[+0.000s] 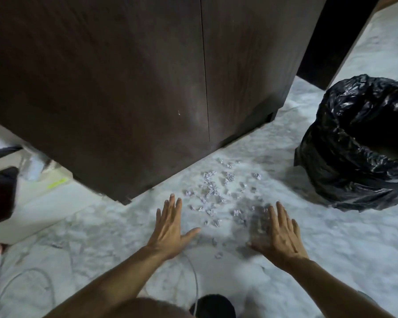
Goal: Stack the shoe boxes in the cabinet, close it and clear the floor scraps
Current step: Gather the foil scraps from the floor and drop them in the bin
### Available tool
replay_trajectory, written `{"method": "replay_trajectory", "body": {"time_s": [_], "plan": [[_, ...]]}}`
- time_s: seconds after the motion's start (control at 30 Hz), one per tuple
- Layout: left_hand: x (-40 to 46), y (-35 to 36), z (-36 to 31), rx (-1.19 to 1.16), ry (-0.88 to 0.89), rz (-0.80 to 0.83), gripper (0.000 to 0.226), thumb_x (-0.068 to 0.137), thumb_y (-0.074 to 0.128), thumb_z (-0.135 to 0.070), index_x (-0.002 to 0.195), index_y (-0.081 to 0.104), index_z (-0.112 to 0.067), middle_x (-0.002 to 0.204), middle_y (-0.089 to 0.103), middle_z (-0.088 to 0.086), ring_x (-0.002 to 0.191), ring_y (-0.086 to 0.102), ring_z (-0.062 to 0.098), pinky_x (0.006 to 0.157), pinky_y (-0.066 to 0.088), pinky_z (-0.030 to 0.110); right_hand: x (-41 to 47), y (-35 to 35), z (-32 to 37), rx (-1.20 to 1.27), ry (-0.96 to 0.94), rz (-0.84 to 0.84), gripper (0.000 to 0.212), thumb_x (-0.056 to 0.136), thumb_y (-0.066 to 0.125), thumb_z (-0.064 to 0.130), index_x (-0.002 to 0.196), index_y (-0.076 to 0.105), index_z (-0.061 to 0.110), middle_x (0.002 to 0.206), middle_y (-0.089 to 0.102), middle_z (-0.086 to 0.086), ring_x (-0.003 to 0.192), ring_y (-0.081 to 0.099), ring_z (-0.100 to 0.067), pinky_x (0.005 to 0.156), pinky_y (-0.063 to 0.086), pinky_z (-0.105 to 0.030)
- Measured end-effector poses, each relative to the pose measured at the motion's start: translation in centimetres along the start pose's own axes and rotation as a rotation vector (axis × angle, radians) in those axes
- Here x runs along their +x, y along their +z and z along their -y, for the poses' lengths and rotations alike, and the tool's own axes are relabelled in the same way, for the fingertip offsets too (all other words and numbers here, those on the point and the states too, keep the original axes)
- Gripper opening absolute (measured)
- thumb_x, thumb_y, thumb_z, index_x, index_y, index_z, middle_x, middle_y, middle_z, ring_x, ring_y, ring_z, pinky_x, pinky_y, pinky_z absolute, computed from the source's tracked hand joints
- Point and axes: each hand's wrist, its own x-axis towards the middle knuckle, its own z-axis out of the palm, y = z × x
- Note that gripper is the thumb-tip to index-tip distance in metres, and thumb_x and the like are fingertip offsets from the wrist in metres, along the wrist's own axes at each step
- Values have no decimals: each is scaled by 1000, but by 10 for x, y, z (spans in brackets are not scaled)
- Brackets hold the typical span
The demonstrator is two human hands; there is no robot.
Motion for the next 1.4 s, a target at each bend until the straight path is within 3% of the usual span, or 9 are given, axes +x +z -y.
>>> {"method": "replay_trajectory", "body": {"time_s": [0.2, 0.37, 0.6, 0.73, 0.9, 1.0, 1.1, 1.27, 1.4], "plan": [[27, 42, -12, -59, -99, -11, 137, 49, -7, -99, 152, -13, -9, 152, -35, 8, 146, -24, 29, 117, -11, 49, -2, 23, -11, 26, -29, -20, 133, 61, 45, 90, 151, -21, 17, 154, -32, -3, 143, -25, -14, 119, -11, -38], [38, 62, -18, -204, -147, -195, 133, 63, 15, -97, 152, -5, -1, 158, -22, 16, 147, -19, 34, 117, -3, 53, 5, 33, -12, 5, -56, -32, 135, 58, 32, 98, 150, -20, 15, 157, -28, -9, 145, -26, -21, 119, -13, -39], [46, 79, -16, -104, 74, -276, 122, 74, 37, -87, 152, 11, 3, 160, -2, 23, 150, -3, 34, 120, 7, 49, 32, 50, 12, 49, -184, -92, 122, 67, 44, 90, 153, -6, 19, 159, -12, -14, 148, -12, -26, 117, -4, -46], [64, 79, -28, -69, 219, -299, 114, 76, 49, -80, 153, 16, -3, 160, 2, 24, 149, -3, 36, 120, 7, 50, 56, 54, 18, 50, -220, -131, 97, 77, 32, 86, 152, 16, 25, 159, 6, -22, 147, 1, -32, 116, 7, -52], [83, 85, -37, 29, 376, -406, 72, 92, 50, -57, 146, 42, -11, 156, 24, 25, 146, 20, 40, 114, 26, 56, 70, 55, 13, 18, -237, -218, 54, 91, 37, 64, 135, 45, 34, 155, 27, -19, 141, 23, -36, 114, 15, -46], [85, 83, -39, 32, 410, -478, 43, 91, 54, -47, 120, 65, -17, 139, 49, 19, 124, 48, 36, 102, 37, 45, 70, 56, 13, 39, -258, -364, 37, 92, 40, 52, 108, 59, 25, 130, 51, -15, 116, 46, -35, 96, 32, -45], [85, 82, -42, 61, 364, -496, 25, 90, 53, -42, 91, 64, -20, 114, 59, 8, 96, 52, 27, 78, 40, 39, 68, 59, 12, 20, -257, -439, 27, 89, 45, 44, 93, 57, 20, 104, 53, -8, 88, 50, -30, 75, 39, -38], [88, 83, -41, 287, 687, -605, 31, 99, 51, -19, 71, 65, -16, 67, 53, 3, 59, 52, 26, 49, 36, 35, 72, 55, 12, -9, -356, -451, 24, 90, 49, 40, 80, 55, 20, 72, 55, -3, 64, 56, -26, 61, 35, -35], [101, 82, -41, 297, 527, -559, 50, 102, 39, -32, 64, 69, -19, 54, 54, -1, 43, 54, 20, 37, 32, 27, 79, 26, 17, 62, -319, -298, 25, 88, 43, 49, 86, 43, 24, 69, 62, 0, 57, 62, -27, 49, 36, -24]]}}
